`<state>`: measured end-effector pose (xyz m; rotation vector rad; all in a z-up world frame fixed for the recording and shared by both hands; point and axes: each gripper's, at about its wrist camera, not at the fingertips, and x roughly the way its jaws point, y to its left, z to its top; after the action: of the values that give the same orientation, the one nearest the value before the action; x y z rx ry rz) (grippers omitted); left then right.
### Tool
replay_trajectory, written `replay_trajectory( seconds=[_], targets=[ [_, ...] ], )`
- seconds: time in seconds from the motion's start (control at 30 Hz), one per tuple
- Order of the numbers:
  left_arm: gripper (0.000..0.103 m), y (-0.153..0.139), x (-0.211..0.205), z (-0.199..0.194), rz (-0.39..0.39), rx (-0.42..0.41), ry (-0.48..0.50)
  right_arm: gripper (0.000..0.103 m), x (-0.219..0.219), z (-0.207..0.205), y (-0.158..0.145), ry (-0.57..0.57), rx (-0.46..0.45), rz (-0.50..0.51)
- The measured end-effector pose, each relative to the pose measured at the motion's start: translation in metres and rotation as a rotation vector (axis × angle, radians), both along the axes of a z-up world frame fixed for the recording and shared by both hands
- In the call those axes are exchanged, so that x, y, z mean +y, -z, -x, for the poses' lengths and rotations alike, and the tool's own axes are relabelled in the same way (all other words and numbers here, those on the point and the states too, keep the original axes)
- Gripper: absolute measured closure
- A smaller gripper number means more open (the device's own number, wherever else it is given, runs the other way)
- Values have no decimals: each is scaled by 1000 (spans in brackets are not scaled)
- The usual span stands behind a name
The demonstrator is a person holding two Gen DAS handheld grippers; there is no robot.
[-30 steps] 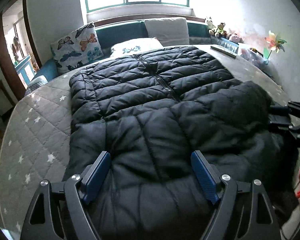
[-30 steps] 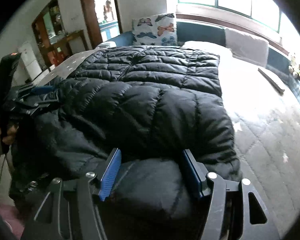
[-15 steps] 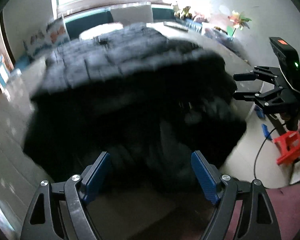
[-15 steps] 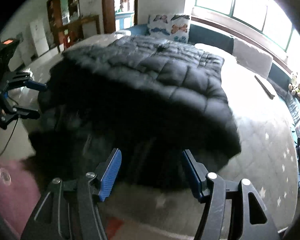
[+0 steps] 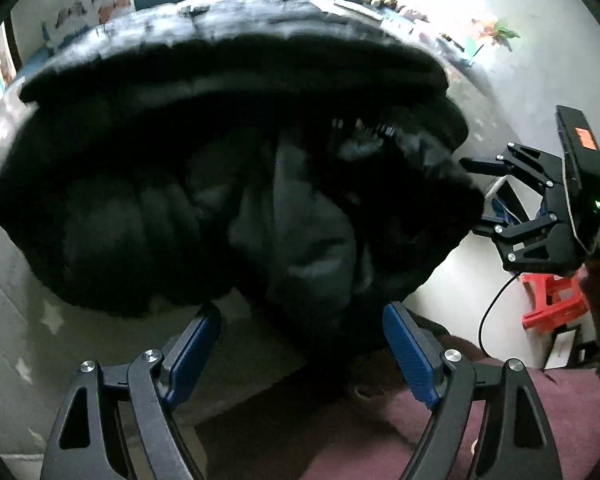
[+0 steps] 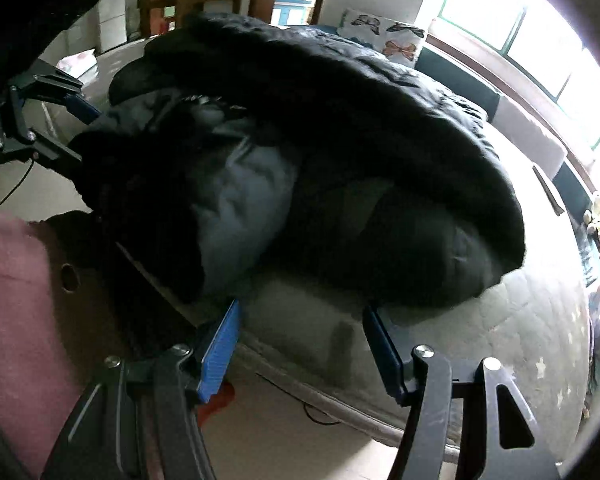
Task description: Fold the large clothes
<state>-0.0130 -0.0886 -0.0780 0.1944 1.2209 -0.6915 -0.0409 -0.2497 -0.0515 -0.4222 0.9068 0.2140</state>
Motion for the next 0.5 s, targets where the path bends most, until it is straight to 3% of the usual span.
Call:
replay_trajectory(
  seconds=[0.13,0.3,0.37,0.5],
  targets=[
    [20,1,-12,0,-1,-7,26,35,1,2,-2,-17,-25,-5],
    [67,-9,-23,-1,-9,-61,59,35,2,3,-2,-20,-71,6],
    [77,-19,-25,-7,15,-62,46,35,4,4,-1,-32,-81,12],
    [83,-50,-22,-24,73,-103,40,35,10,5,0,-68,-101,28]
  ],
)
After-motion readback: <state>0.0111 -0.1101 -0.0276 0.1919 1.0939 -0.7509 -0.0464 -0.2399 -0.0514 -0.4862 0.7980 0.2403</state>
